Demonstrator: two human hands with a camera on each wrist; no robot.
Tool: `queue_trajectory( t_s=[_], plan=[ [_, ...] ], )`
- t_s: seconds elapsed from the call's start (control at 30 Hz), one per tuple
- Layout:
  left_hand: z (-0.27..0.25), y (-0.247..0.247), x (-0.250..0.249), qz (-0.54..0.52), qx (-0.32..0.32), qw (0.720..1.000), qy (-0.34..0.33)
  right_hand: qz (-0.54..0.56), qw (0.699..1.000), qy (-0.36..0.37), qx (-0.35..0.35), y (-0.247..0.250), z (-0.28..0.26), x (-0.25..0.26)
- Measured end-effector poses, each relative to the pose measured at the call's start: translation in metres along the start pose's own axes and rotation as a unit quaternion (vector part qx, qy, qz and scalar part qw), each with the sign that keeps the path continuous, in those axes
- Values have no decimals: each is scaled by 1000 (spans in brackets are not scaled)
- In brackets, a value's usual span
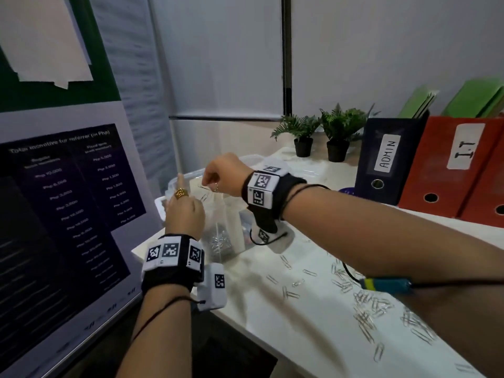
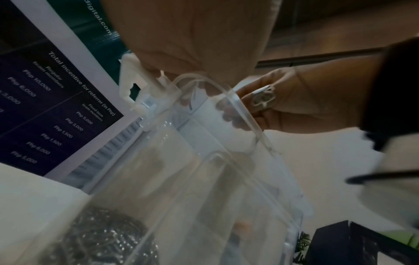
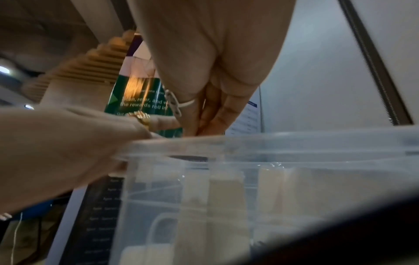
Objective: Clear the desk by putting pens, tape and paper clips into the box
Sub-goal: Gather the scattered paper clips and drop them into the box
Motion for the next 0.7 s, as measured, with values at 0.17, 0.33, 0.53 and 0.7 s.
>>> queue_trajectory(
  t_s=[0.17,0.33,0.53,0.7],
  plan=[
    [-9,4,1,49,-12,996,67,-15,996,-36,80,-23,23,-3],
    [-11,3,1,27,10,997,67,20,997,-40,63,-30,24,-15],
    [-22,30,-27,142,-61,988,-18,-2,997,-31,-67,5,-33,-35],
    [-55,27,-90,143,-34,975,-164,-33,987,-147,-47,35,-134,-86]
  ],
)
Point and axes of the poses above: each hand's wrist, its own z-axis towards the middle knuckle, its own y-axis out of the back of the hand, x = y × z, the point moved 4 cm from there along z, towards the middle knuckle, and after that the axes turned 10 degrees about z, right-handed, at the moved point
